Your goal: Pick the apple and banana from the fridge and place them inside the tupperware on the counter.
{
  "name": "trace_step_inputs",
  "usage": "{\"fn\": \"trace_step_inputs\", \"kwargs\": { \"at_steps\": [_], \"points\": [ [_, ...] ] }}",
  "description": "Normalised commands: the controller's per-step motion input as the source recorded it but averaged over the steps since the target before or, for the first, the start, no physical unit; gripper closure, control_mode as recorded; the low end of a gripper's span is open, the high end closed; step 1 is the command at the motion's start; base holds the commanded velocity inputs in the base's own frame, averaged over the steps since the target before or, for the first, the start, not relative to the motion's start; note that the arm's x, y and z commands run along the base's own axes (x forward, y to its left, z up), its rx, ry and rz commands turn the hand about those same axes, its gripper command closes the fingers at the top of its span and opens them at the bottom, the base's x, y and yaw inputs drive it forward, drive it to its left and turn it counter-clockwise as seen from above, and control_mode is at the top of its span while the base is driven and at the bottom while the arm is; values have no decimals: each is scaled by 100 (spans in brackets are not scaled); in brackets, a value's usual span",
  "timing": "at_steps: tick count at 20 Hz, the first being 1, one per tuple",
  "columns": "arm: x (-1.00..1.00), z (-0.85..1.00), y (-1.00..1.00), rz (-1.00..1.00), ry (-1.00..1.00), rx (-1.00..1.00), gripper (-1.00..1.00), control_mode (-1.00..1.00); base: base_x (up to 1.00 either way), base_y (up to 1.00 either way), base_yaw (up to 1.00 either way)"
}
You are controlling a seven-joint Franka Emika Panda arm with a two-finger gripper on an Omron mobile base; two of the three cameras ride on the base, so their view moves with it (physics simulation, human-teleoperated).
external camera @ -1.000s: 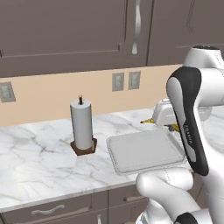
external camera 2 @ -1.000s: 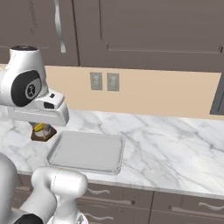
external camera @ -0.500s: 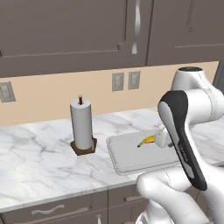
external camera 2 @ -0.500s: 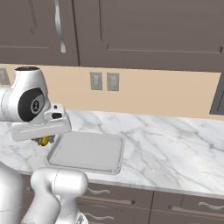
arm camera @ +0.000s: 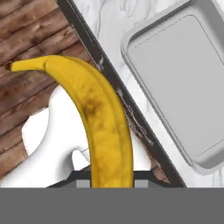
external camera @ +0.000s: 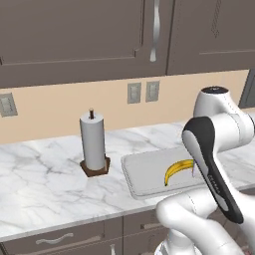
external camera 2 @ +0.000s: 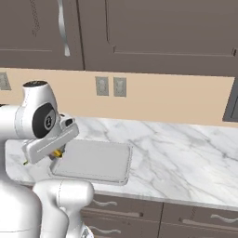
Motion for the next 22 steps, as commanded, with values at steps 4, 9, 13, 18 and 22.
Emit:
{"fn": "trace_step_inputs", "kwargs": {
  "at_steps": [4, 9, 13, 18, 22],
  "points": [
    [29, -34, -21, 7, 1, -1, 100, -100, 0, 0, 0],
    [46, -37, -31, -1, 1, 0, 100, -100, 0, 0, 0],
    [49, -36, -23, -3, 1, 0, 100, -100, 0, 0, 0],
    [53, -44, -6, -8, 5, -2, 100, -100, 0, 0, 0],
    [53, -45, -1, -13, 19, -9, 100, -100, 0, 0, 0]
  ]
}}
